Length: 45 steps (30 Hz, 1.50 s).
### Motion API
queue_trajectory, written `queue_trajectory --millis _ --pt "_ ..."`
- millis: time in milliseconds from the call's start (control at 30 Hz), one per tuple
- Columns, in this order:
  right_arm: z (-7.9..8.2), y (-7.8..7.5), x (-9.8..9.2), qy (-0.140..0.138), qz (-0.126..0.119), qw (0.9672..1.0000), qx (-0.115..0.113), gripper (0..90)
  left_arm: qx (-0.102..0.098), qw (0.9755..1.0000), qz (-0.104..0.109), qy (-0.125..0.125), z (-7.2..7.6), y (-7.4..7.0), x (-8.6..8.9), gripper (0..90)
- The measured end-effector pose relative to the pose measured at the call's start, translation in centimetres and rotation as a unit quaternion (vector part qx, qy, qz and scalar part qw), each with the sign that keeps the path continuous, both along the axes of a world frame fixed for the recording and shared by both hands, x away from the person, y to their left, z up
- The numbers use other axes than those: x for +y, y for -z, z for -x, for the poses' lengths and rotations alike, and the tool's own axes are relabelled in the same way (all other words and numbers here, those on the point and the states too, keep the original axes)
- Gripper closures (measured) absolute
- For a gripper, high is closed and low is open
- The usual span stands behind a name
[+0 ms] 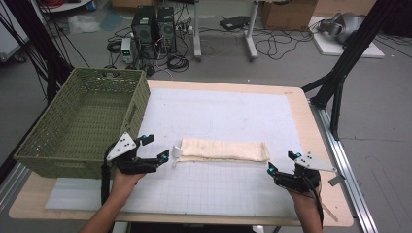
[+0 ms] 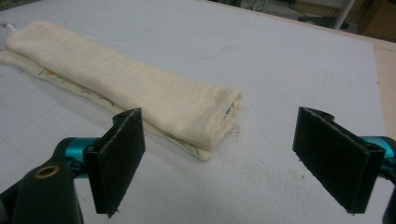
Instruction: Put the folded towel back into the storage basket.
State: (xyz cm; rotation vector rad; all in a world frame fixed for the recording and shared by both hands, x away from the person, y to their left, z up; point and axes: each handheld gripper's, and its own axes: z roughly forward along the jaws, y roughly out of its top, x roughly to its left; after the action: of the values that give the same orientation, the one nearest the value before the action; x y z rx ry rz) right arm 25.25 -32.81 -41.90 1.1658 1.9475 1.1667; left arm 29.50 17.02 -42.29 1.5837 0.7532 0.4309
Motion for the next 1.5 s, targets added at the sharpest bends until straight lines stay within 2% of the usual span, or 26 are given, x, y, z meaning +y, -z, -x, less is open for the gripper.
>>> queue_trajectory --millis 367,533,933,1067,1300,1333,1367,1400,1500 --pt "-0.1 -0.1 -0.1 0.002 -0.008 1.0 0.0 15.4 -0.001 1.0 -0.004 -0.001 0.2 -0.3 0.3 15.7" --pt "-0.2 0.0 -0.1 0.007 -0.024 0.9997 0.001 15.4 0.002 1.0 -0.009 -0.001 0.2 -0.3 0.2 15.7" --pt "-0.2 0.0 -0.2 0.006 -0.018 0.9998 0.001 15.8 0.008 0.9999 -0.015 0.002 0.1 -0.4 -0.2 15.7" --pt "-0.2 0.0 -0.1 0.004 -0.015 0.9999 0.002 16.3 0.006 0.9996 -0.027 0.004 0.1 -0.6 -0.4 15.7" --pt "-0.2 0.0 -0.1 0.004 -0.016 0.9999 0.0 16.2 0.004 0.9997 -0.022 0.01 0.0 -1.4 -0.6 15.7" --pt "-0.2 0.0 -0.1 0.004 -0.015 0.9999 -0.001 16.2 0.006 0.9997 -0.021 0.014 0.0 -1.5 -0.6 15.7" --pt "-0.2 0.0 -0.1 0.004 -0.015 0.9999 0.0 16.2 0.017 0.9995 -0.007 0.027 -0.3 -1.8 -0.7 15.6" --pt "-0.2 0.0 -0.1 0.003 -0.015 0.9999 0.0 16.2 0.023 0.9992 -0.003 0.032 -0.4 -1.9 -0.8 15.4" --pt "-0.2 0.0 -0.1 0.004 -0.016 0.9999 -0.001 16.3 0.025 0.9992 -0.005 0.032 -0.7 -2.1 -1.0 14.9"
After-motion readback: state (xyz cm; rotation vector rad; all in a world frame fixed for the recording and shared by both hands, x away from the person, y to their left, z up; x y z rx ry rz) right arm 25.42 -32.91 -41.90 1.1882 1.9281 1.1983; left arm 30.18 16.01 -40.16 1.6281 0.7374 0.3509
